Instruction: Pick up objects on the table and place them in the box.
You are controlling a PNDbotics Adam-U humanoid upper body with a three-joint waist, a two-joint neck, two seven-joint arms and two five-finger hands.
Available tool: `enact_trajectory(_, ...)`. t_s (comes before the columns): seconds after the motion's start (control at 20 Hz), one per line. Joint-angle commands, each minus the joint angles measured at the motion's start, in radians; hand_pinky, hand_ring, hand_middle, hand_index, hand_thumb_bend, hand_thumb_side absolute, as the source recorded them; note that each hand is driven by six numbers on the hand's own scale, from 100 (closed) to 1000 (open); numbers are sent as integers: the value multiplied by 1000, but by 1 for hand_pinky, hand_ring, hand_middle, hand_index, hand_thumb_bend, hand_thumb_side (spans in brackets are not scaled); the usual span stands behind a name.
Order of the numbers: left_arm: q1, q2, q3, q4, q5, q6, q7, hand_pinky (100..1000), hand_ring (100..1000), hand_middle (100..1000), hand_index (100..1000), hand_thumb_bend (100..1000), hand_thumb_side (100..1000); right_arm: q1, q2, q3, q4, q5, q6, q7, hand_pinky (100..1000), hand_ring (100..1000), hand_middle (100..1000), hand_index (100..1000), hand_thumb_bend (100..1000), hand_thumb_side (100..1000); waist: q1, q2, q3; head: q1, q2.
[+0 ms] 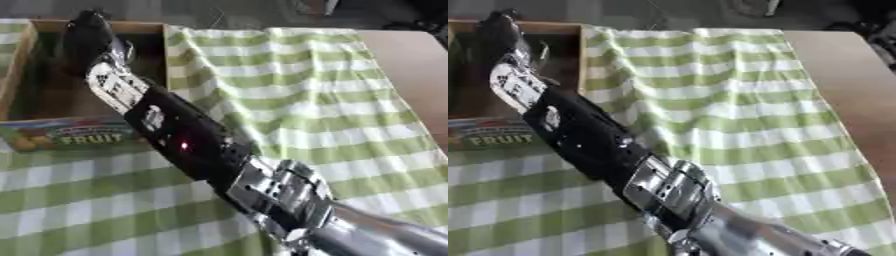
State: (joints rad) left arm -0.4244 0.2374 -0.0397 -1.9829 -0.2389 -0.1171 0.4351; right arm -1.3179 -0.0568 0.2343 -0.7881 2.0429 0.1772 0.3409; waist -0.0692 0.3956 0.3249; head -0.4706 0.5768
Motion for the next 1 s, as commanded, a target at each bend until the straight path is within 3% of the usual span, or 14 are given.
enact_trajectory(0.05,-13,21,-3,-17,1,-1,-4,546,846,917,849,100,681,-36,-3,-10,-25,16,6,20,824,950,778,906,100,967,7,-24,2,-4,-14)
enact_trajectory(0.1,-13,20,-3,-17,1,-1,-4,546,846,917,849,100,681,-38,-4,-12,-28,19,11,26,832,969,792,920,100,1000,7,-25,2,-3,-14)
enact_trajectory(0.15,-13,20,-3,-17,1,-1,-4,547,846,917,849,100,680,-39,-5,-13,-29,23,15,34,848,1000,818,950,251,1000,7,-25,2,-3,-14)
enact_trajectory(0.25,-13,20,-2,-17,2,-2,-3,547,846,917,850,100,680,-43,-8,-16,-28,38,21,57,852,1000,829,964,341,1000,7,-26,1,-1,-12)
enact_trajectory(0.3,-12,20,-1,-17,2,-2,-3,546,846,918,850,100,681,-44,-7,-18,-27,44,21,72,862,1000,849,980,450,1000,7,-27,0,-1,-11)
enact_trajectory(0.45,-13,19,-1,-17,3,-2,-2,547,846,918,850,100,680,-48,-8,-23,-28,59,15,121,891,1000,887,1000,640,978,7,-28,0,-3,-10)
enact_trajectory(0.6,-13,19,0,-17,4,-3,-1,546,846,918,849,100,680,-51,-10,-27,-33,75,8,168,911,1000,920,1000,694,891,6,-27,0,-5,-9)
enact_trajectory(0.65,-12,18,0,-17,4,-2,-1,546,847,918,849,100,679,-51,-11,-28,-35,78,3,180,925,1000,940,1000,666,813,6,-27,0,-5,-9)
enact_trajectory(0.7,-13,18,0,-17,4,-2,-1,547,847,918,850,100,678,-50,-10,-28,-35,78,-8,194,950,1000,967,1000,574,715,6,-27,0,-6,-10)
enact_trajectory(0.85,-13,17,0,-17,4,-2,-2,546,845,918,849,100,677,-54,-8,-29,-48,54,-62,230,965,1000,969,1000,113,508,5,-26,0,-8,-8)
enact_trajectory(0.95,-13,17,-1,-17,4,-2,-4,546,845,919,849,100,679,-56,-9,-24,-69,44,-73,225,964,1000,959,998,238,575,5,-25,0,-7,-7)
enact_trajectory(1.0,-13,17,-1,-17,4,-2,-5,546,844,919,849,100,679,-56,-10,-22,-75,40,-74,221,965,1000,953,950,289,618,4,-25,0,-6,-7)
